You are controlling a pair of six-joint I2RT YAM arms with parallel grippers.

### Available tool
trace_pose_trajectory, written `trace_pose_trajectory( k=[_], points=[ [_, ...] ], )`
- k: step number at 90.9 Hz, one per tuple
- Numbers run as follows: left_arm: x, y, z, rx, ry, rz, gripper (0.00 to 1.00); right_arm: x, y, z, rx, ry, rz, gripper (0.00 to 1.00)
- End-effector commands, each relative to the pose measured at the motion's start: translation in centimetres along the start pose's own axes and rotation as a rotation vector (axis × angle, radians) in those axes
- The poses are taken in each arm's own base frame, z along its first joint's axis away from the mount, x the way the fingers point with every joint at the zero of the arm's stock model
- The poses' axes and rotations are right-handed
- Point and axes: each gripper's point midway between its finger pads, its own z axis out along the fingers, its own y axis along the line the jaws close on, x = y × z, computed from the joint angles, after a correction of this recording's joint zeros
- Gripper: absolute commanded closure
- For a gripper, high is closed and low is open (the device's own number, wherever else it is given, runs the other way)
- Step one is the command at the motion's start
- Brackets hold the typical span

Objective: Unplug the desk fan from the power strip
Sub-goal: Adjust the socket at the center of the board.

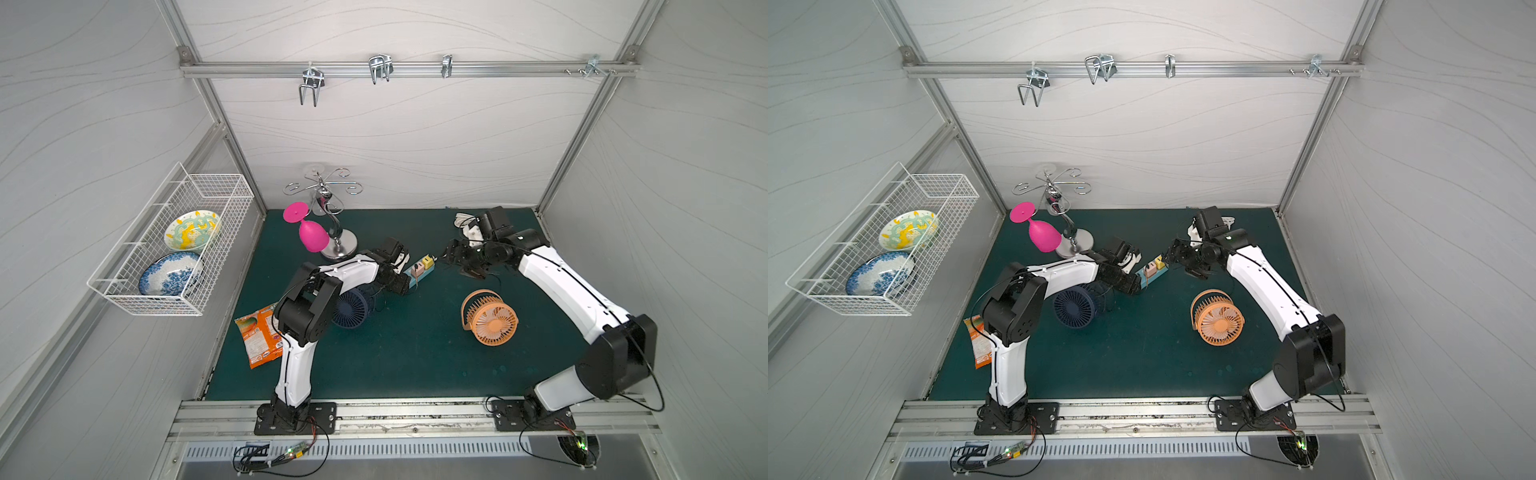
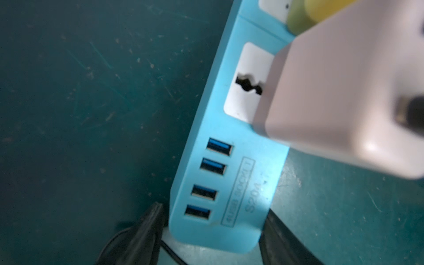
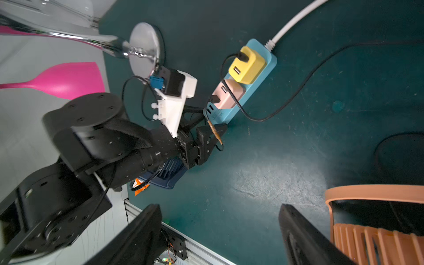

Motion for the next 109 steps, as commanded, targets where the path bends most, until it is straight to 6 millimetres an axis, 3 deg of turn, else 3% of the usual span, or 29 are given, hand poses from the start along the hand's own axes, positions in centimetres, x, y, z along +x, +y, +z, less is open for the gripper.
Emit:
trace_pose_trajectory(
  k=[1,24,39,64,77,109],
  points=[
    [-2.1,-0.6,-1.0,0.012,-0.091,0.014,0.33,0.7,-0.8,1.0,0.092,0.06,0.034,0.18],
    [-1.9,-1.4,-0.6,0.05,-0.1,0.015,0.42,-1.3,0.9,3.5,0.143,0.085,0.091,0.21],
    [-1.6,-2.1,-0.3,0.057,-0.095,0.039,0.49,-2.1,0.6,6.4,0.186,0.117,0.169,0.24],
    [-1.2,-2.9,0.2,0.019,-0.091,0.088,0.48,-2.6,0.3,9.9,0.243,0.168,0.235,0.24],
    [-1.3,-2.4,0.2,-0.03,-0.102,0.098,0.39,-2.4,-0.4,10.8,0.261,0.178,0.254,0.24],
    [-2.7,-0.4,-1.4,-0.086,-0.136,0.148,0.16,-2.3,-0.3,10.2,0.216,0.156,0.25,0.24]
  ],
)
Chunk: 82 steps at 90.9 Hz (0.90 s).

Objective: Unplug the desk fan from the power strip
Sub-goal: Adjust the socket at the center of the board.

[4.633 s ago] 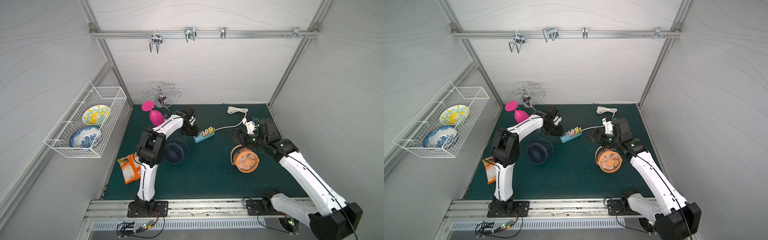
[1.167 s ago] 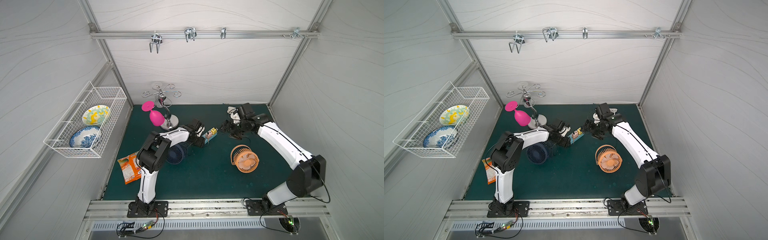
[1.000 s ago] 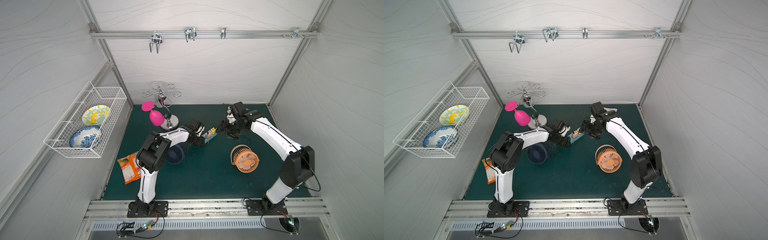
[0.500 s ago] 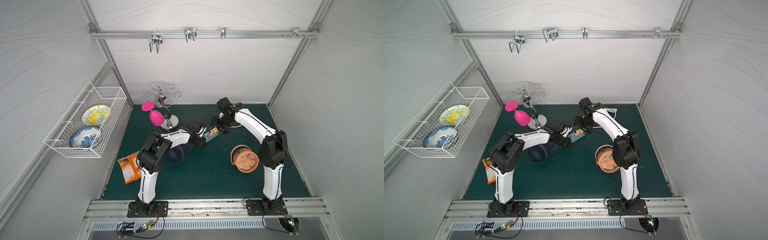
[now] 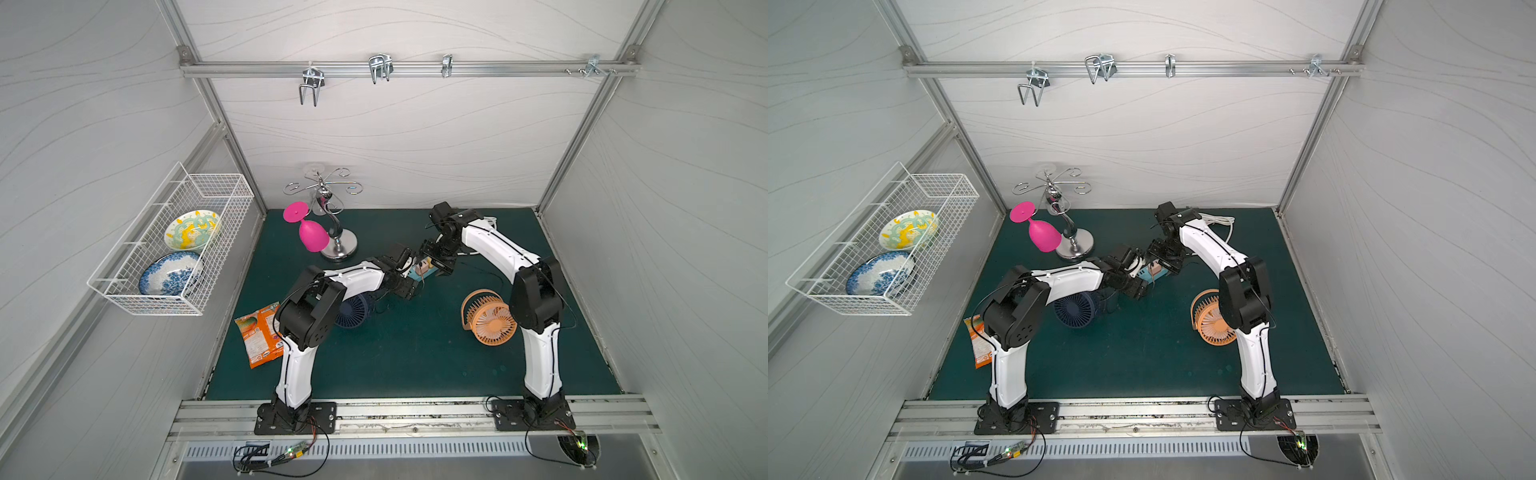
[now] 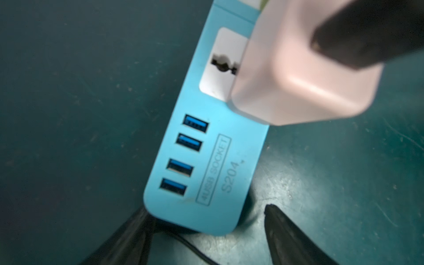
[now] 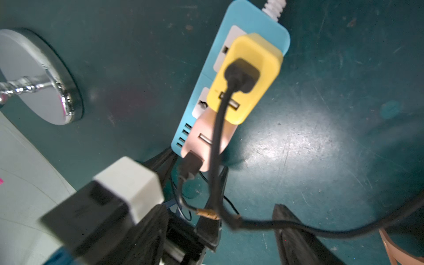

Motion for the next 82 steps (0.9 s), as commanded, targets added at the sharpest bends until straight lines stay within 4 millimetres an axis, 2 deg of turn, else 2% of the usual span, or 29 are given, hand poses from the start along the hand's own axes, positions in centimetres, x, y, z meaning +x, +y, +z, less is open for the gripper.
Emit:
trace_pose_trajectory(
  k=[1,35,52,64,82],
  points=[
    [-2.1,0.9,-1.4,-0.015,-0.059,0.033,0.16,0.3,0.5,-1.3,-0.032,-0.017,-0.004,0.24],
    [-4.1,0.0,-0.4,0.095,-0.094,0.1,0.15,0.5,0.3,-1.2,-0.046,-0.016,-0.008,0.24],
    [-3.3,-0.4,0.7,0.13,-0.068,0.104,0.18,0.0,0.2,-1.4,-0.058,-0.018,0.008,0.24],
    [-2.9,-0.5,1.5,0.14,-0.047,0.09,0.23,-0.3,0.0,-1.7,-0.061,-0.027,0.014,0.24],
    [-2.7,-0.7,1.6,0.15,-0.049,0.076,0.37,-0.9,-0.6,-1.4,-0.049,-0.023,0.03,0.24]
  ],
)
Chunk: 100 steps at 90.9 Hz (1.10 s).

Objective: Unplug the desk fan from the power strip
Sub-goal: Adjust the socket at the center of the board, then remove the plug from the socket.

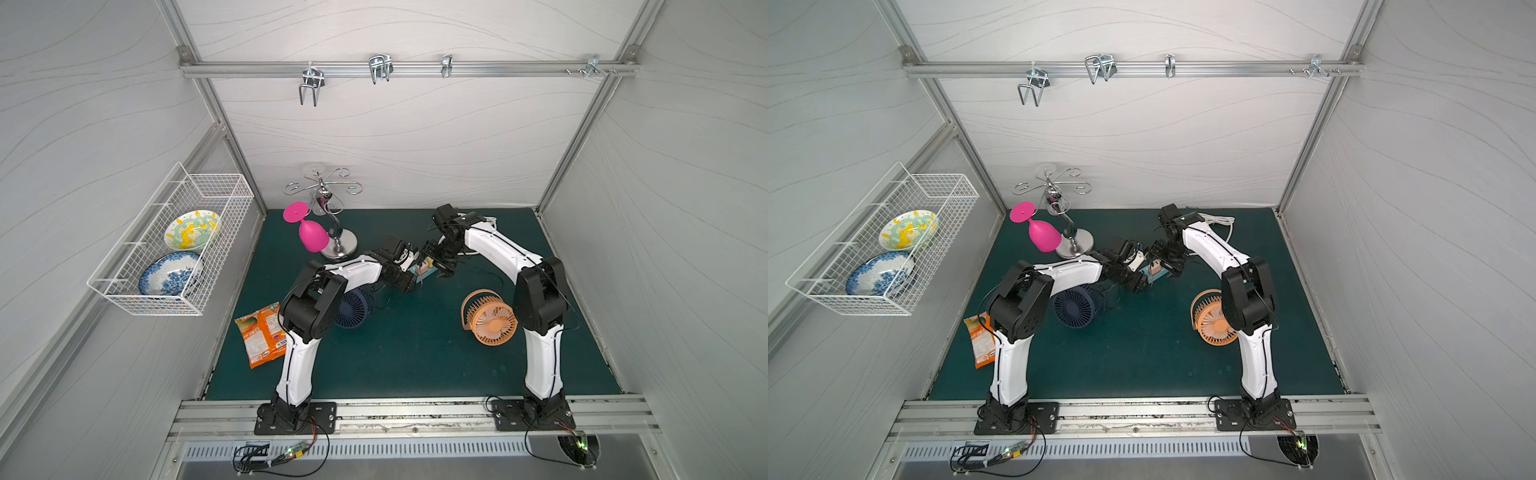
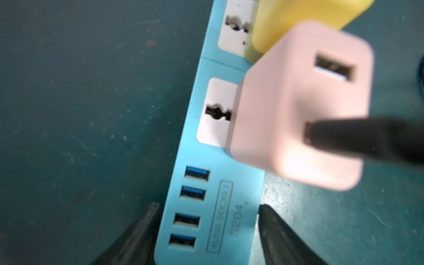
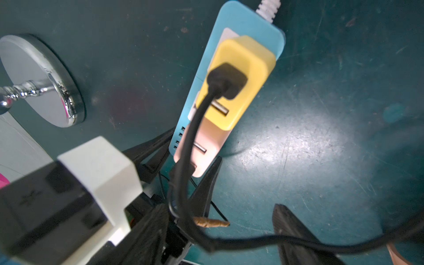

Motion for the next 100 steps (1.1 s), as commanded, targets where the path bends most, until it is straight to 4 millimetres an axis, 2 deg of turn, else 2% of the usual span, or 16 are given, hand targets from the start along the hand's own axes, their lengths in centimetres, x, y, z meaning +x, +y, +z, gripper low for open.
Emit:
trace_pose_trajectory(
  k=[1,9,28,35,59,86,100],
  points=[
    [-0.7,-0.2,0.6,0.021,-0.023,-0.006,0.37,-0.2,0.0,-1.3,-0.013,-0.011,0.009,0.24],
    [-0.2,-0.2,0.7,0.002,-0.022,-0.002,0.44,-0.5,-0.1,-1.0,0.008,-0.009,0.017,0.24],
    [0.3,0.1,0.7,-0.075,-0.035,0.018,0.47,-1.5,0.2,-0.4,0.051,-0.012,0.038,0.28],
    [0.4,0.1,0.9,-0.093,-0.034,0.023,0.53,-1.7,0.0,-0.2,0.064,-0.019,0.049,0.28],
    [0.7,0.2,1.0,-0.128,-0.031,0.043,0.54,-2.2,0.0,0.9,0.073,-0.008,0.06,0.28],
    [1.1,0.3,1.0,-0.136,-0.048,0.018,0.54,-3.2,1.5,0.4,-0.048,-0.002,0.121,0.31],
    [0.9,0.5,0.9,-0.148,-0.072,-0.011,0.54,-3.6,1.9,-0.6,-0.129,-0.067,0.152,0.31]
  ],
)
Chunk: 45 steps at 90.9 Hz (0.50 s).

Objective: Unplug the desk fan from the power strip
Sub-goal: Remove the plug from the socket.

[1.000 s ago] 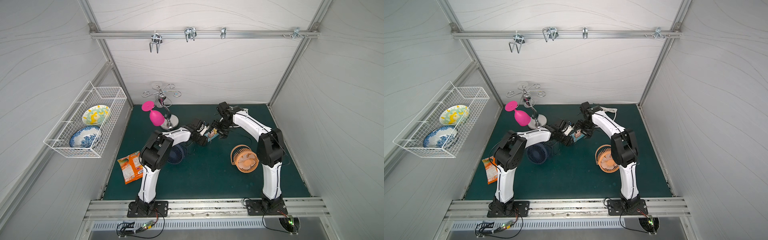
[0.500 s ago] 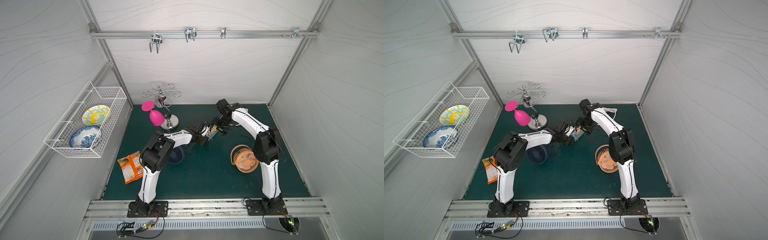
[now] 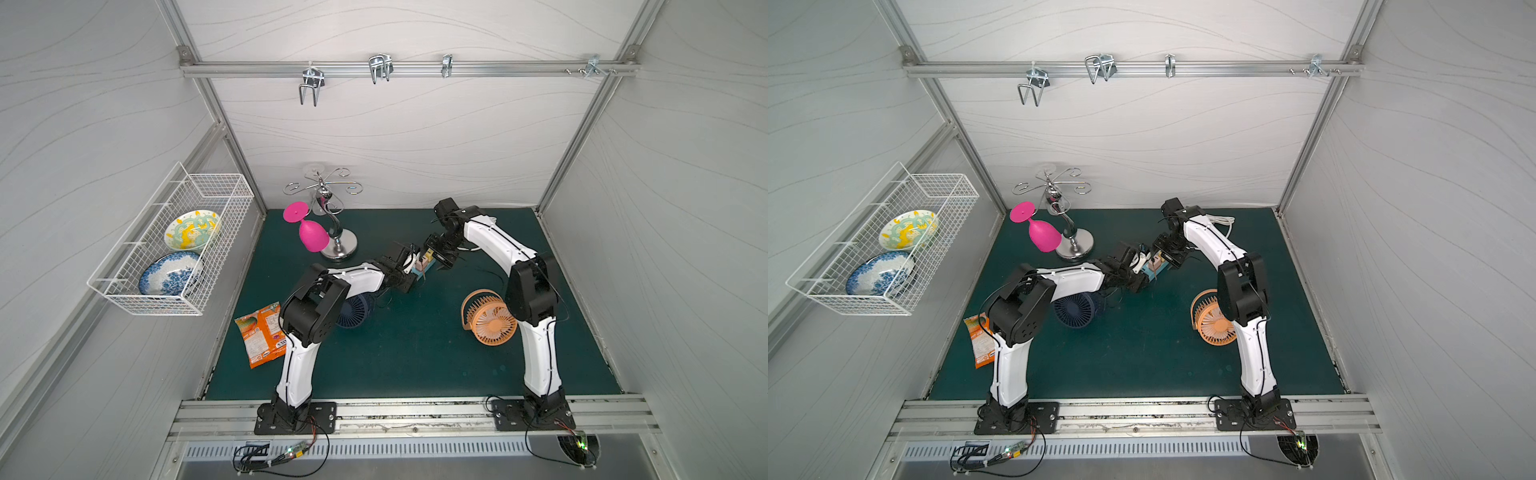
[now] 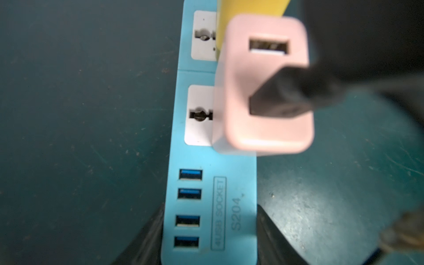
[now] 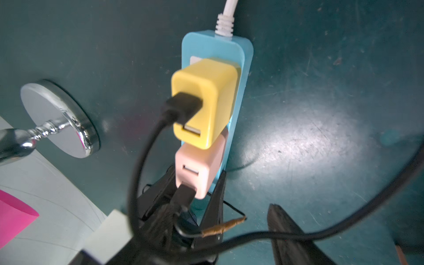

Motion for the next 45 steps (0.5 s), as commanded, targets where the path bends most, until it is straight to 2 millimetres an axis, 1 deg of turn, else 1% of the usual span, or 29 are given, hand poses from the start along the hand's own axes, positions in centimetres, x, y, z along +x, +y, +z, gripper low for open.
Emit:
trace_pose_trajectory(
  k=[1,8,14,23,31,45],
  points=[
    [1.75,0.18,0.17,-0.024,0.041,-0.029,0.54,-0.48,1.57,-1.3,-0.103,-0.049,0.025,0.31],
    [1.64,0.18,0.14,-0.024,0.028,-0.042,0.54,-0.36,1.53,-1.28,-0.114,-0.039,0.036,0.31],
    [1.62,0.27,0.06,-0.029,0.02,-0.055,0.52,-0.33,1.56,-1.35,-0.128,-0.043,0.04,0.31],
    [1.4,0.49,-0.28,-0.043,-0.017,-0.066,0.46,-0.32,1.49,-1.42,-0.138,-0.048,0.051,0.31],
    [1.8,0.57,-0.29,-0.047,-0.016,-0.065,0.43,-0.38,1.46,-1.71,-0.14,-0.058,0.056,0.31],
    [1.99,0.91,-0.36,-0.071,-0.018,-0.054,0.33,-0.19,1.23,-2.09,-0.147,-0.067,0.064,0.31]
  ],
)
